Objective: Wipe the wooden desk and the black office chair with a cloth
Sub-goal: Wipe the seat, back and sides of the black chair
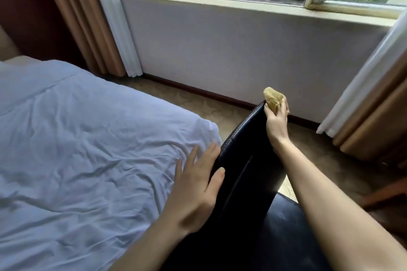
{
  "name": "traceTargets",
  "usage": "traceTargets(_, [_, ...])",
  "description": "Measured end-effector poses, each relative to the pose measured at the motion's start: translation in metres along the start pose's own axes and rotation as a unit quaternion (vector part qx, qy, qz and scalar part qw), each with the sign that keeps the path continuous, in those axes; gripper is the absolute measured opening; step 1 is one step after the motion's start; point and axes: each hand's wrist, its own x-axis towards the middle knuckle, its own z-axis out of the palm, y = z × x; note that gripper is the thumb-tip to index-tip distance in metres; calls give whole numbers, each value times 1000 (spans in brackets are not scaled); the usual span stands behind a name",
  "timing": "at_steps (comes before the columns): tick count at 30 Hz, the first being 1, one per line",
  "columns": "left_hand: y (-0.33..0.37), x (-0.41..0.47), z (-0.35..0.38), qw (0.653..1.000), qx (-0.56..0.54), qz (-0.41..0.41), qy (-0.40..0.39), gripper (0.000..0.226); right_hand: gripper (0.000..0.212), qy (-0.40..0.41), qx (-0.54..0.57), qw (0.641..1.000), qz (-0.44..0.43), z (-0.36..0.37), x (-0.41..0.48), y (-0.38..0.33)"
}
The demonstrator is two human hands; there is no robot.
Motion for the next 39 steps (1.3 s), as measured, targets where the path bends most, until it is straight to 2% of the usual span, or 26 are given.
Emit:
traceTargets(6, [0,4,-6,1000,9,-10,9,60,64,-3,51,997,-59,18,-75,1])
traceTargets(8, [1,4,-7,999,46,-13,15,58,59,-21,54,991,-124,23,-103,4])
traceTargets(10, [2,1,-9,999,28,-12,35,51,51,-48,46,975,-212,25,-132,9])
traceTargets(12, [4,-4,-10,998,-37,0,53,51,43,-86,8,943,-323,21,-152,18])
traceTargets(14, [7,-10,-9,995,-81,6,63,50,39,-112,-59,887,-445,7,-152,26])
traceTargets(16, [7,-13,-9,993,-96,9,69,48,38,-117,-124,837,-519,-5,-133,26])
traceTargets(17, [7,-14,-9,993,-94,10,70,48,38,-113,-156,824,-533,-9,-121,23])
traceTargets(19, [9,-16,-8,994,-83,10,69,49,38,-101,-197,833,-507,-18,-96,18])
traceTargets(21, [9,-17,-7,995,-76,6,68,50,36,-94,-197,868,-446,-24,-72,11])
traceTargets(26, [8,-16,-6,995,-70,-4,71,51,33,-139,-200,905,-348,-33,-9,-11])
traceTargets(30, [9,-16,-4,994,-71,3,85,51,42,-83,-207,965,-140,-33,21,-19])
traceTargets(32, [9,-15,-6,993,-67,7,98,51,45,-64,-192,977,-70,-19,14,-24])
traceTargets(34, [8,-14,-7,992,-70,13,106,54,40,-60,-193,976,-76,-3,-6,-27])
traceTargets(39, [2,-11,-8,989,-101,14,111,59,29,-92,-175,963,-185,7,-59,-21])
